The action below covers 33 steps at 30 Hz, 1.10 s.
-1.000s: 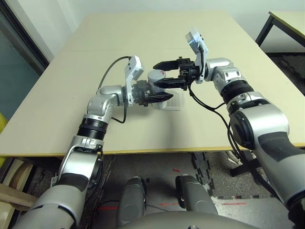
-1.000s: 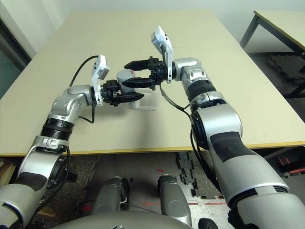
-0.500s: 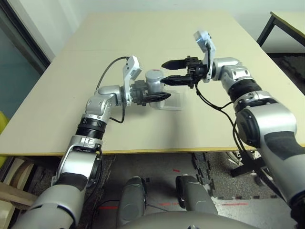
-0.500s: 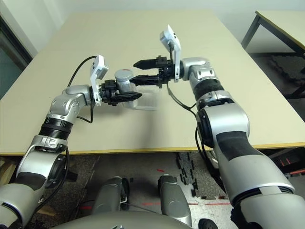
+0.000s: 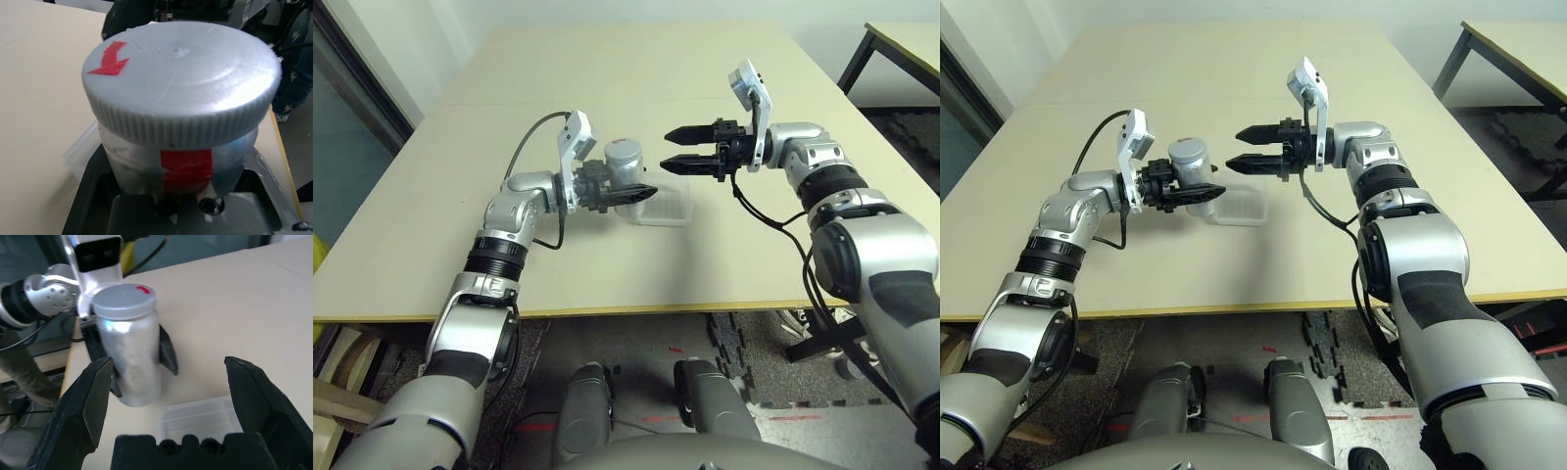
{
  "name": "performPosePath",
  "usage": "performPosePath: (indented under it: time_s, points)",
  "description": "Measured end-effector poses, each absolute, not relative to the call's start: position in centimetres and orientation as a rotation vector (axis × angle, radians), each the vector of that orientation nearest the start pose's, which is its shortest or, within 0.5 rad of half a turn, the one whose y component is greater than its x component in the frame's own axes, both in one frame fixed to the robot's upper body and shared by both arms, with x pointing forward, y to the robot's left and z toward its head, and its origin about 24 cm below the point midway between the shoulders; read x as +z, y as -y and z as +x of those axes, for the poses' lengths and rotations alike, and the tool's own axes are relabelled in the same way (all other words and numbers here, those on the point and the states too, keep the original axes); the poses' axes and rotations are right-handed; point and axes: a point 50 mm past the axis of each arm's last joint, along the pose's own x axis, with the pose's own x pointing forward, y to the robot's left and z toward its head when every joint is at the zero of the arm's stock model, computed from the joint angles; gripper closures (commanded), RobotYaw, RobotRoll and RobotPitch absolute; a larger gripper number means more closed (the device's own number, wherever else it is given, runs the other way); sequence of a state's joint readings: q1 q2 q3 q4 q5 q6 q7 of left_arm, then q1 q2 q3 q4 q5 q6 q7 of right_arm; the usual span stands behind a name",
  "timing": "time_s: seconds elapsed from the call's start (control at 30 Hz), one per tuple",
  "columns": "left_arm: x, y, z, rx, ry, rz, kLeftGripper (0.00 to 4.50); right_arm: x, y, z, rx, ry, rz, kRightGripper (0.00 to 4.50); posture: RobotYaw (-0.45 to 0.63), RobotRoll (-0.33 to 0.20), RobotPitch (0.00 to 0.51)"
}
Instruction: Pour the medicine from the bottle into the box.
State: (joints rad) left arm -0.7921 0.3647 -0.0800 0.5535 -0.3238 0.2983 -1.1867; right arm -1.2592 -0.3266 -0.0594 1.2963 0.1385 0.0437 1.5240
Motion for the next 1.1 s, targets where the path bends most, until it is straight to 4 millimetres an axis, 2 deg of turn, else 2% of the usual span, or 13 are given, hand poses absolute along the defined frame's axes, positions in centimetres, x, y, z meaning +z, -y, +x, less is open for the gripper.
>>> performPosePath:
  time_s: [0.13,0.43,1.1]
  points:
    - [14.8,-13.2,35.5,-1.253,-0.103,0.045,1.82,19.6,12.4,38.4,1.503,-0.106,-0.028,0.00,-0.17,0.000,0.063]
    - [14.3,-12.4,35.6,-1.269,-0.110,0.042,1.82,19.5,10.6,38.2,1.559,-0.085,-0.011,0.00,-0.18,0.000,0.064]
    - [14.1,-11.6,35.5,-1.292,-0.110,0.041,1.82,19.4,7.9,38.1,1.575,-0.053,0.014,0.00,-0.17,0.000,0.063]
